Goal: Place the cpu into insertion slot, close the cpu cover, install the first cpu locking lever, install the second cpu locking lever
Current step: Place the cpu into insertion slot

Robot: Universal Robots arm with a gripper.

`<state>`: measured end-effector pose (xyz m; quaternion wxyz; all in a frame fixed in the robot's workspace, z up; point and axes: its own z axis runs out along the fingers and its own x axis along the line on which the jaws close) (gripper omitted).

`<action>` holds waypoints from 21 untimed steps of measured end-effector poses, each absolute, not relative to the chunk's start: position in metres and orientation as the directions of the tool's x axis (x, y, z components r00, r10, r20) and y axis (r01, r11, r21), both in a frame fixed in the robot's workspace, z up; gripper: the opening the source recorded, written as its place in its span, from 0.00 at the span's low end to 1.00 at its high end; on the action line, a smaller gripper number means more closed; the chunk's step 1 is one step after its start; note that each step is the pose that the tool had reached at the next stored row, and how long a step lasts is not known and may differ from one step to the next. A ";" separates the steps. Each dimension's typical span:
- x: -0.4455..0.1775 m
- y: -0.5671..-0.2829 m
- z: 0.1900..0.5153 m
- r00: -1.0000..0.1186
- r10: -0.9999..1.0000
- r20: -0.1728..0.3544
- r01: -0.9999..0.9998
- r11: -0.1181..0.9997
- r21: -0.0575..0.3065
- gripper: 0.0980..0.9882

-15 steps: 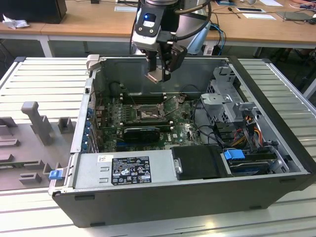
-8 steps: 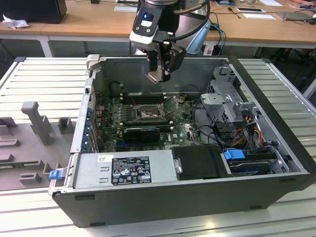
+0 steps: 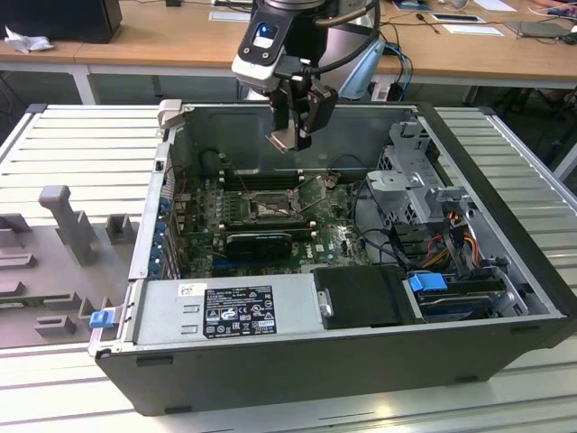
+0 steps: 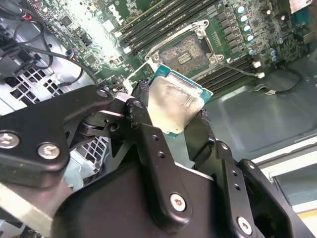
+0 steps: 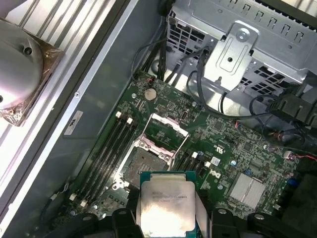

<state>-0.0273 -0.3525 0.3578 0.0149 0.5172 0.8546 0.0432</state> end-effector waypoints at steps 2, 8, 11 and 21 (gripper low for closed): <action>-0.027 -0.353 0.358 -0.452 0.892 0.019 0.889 0.449 0.089 0.48; -0.027 -0.353 0.354 -0.409 0.912 0.019 0.910 0.406 0.089 0.48; -0.027 -0.353 0.352 -0.397 0.917 0.019 0.915 0.394 0.089 0.48; -0.027 -0.353 0.350 -0.363 0.932 0.019 0.929 0.360 0.089 0.48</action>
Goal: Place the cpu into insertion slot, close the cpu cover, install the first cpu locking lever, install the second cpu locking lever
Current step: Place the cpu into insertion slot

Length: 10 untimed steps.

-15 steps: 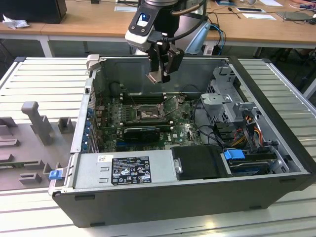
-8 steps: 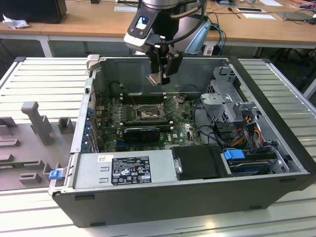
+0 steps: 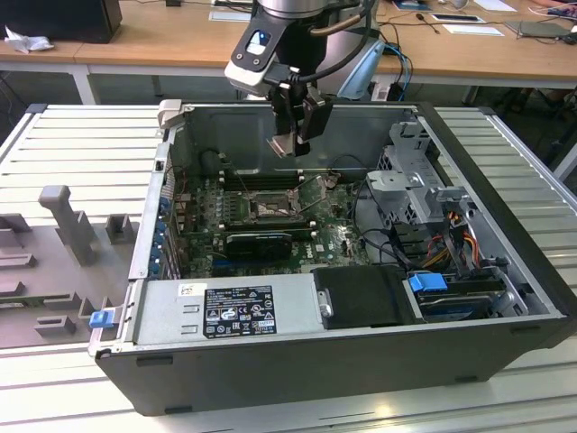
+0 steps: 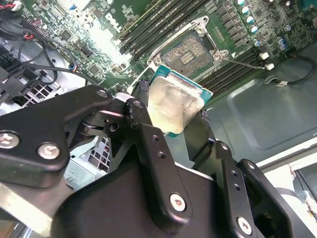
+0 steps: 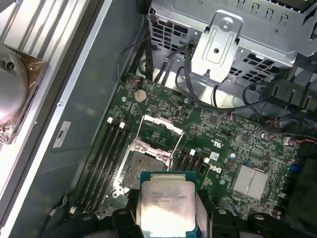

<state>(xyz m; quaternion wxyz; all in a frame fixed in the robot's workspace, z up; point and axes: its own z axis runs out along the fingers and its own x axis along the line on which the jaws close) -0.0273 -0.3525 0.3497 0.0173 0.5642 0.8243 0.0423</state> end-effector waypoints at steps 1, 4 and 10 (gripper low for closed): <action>-0.027 -0.353 0.349 -0.360 0.933 0.019 0.930 0.357 0.089 0.48; -0.027 -0.353 0.349 -0.352 0.936 0.019 0.933 0.349 0.089 0.48; -0.027 -0.353 0.347 -0.333 0.943 0.019 0.940 0.330 0.089 0.48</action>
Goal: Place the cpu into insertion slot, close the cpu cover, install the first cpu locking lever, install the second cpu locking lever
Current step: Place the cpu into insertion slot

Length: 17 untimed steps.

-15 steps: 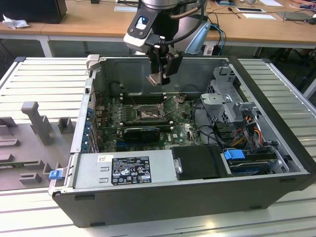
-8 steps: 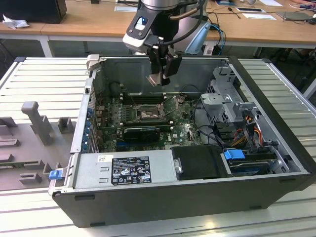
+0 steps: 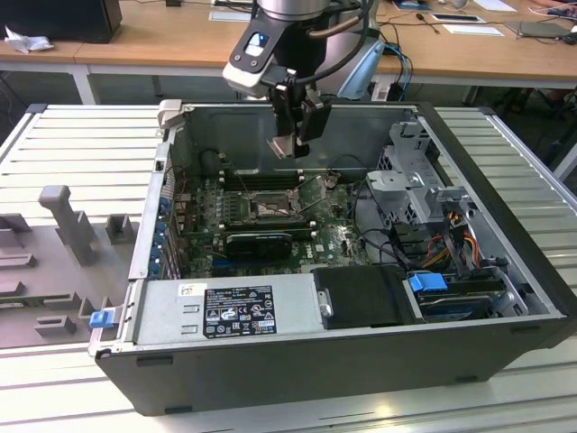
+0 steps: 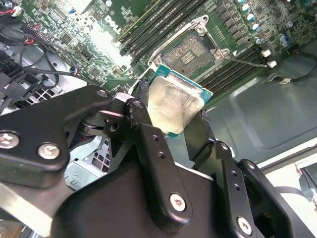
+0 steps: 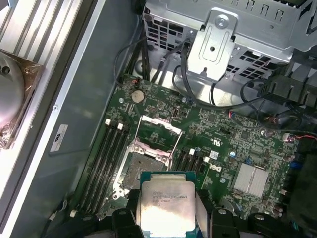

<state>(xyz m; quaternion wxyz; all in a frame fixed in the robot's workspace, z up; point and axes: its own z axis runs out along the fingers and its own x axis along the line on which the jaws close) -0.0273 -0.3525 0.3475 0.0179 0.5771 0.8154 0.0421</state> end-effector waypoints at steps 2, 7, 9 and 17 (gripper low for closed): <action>-0.027 -0.353 0.347 -0.327 0.945 0.019 0.942 0.324 0.089 0.48; -0.027 -0.352 0.345 -0.281 0.960 0.019 0.956 0.278 0.089 0.48; -0.027 -0.352 0.344 -0.248 0.968 0.019 0.965 0.246 0.089 0.48; -0.031 -0.352 0.343 -0.190 0.982 0.019 0.978 0.188 0.089 0.48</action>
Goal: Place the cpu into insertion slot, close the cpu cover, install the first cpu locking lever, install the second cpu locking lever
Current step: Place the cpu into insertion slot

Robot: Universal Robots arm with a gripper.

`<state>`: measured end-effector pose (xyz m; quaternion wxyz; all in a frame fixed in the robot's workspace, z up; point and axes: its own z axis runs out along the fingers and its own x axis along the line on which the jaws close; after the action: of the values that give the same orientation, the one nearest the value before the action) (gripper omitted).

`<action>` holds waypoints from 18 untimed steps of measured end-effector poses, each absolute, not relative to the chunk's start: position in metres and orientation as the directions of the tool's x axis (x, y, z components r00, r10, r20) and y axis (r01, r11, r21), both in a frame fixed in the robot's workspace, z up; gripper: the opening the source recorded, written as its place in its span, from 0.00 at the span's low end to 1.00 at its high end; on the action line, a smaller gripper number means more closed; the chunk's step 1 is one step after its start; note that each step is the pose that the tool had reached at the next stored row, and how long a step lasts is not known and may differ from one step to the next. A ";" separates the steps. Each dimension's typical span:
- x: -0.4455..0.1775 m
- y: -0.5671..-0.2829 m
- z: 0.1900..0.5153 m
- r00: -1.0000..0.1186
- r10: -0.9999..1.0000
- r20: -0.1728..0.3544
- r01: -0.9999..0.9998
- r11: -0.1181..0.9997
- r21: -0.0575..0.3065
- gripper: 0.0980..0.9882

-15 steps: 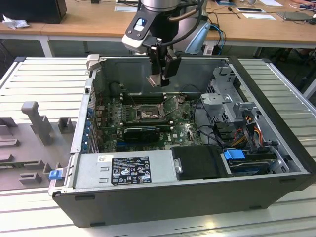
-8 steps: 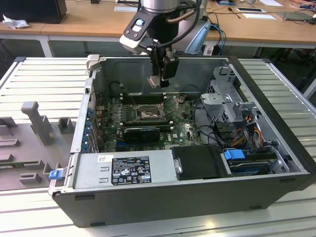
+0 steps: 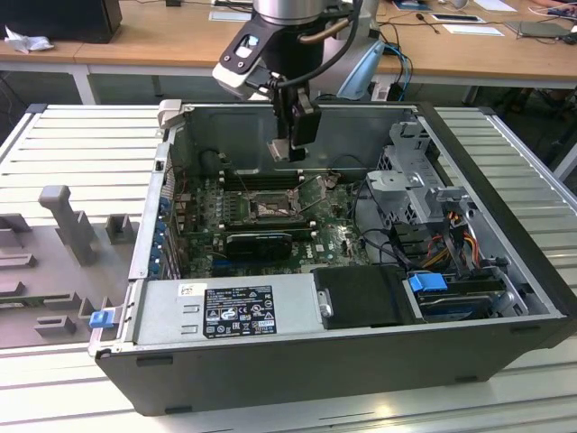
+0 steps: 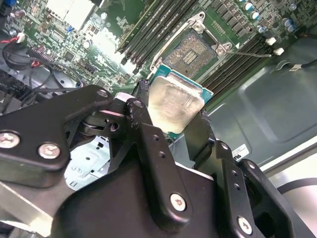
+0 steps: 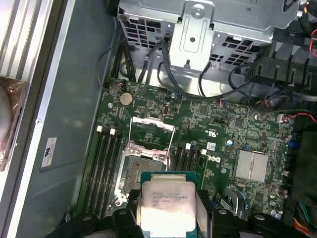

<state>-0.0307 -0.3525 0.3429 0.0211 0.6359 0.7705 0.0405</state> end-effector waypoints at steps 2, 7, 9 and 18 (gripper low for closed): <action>-0.031 -0.352 0.343 -0.179 0.984 0.019 0.980 0.177 0.089 0.48; -0.031 -0.352 0.340 -0.151 0.988 0.019 0.985 0.148 0.089 0.48; -0.031 -0.352 0.339 -0.143 0.990 0.019 0.986 0.140 0.089 0.48; -0.031 -0.352 0.334 -0.118 0.993 0.019 0.989 0.116 0.089 0.48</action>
<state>-0.0309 -0.3525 0.3341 0.0225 0.6638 0.7465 0.0396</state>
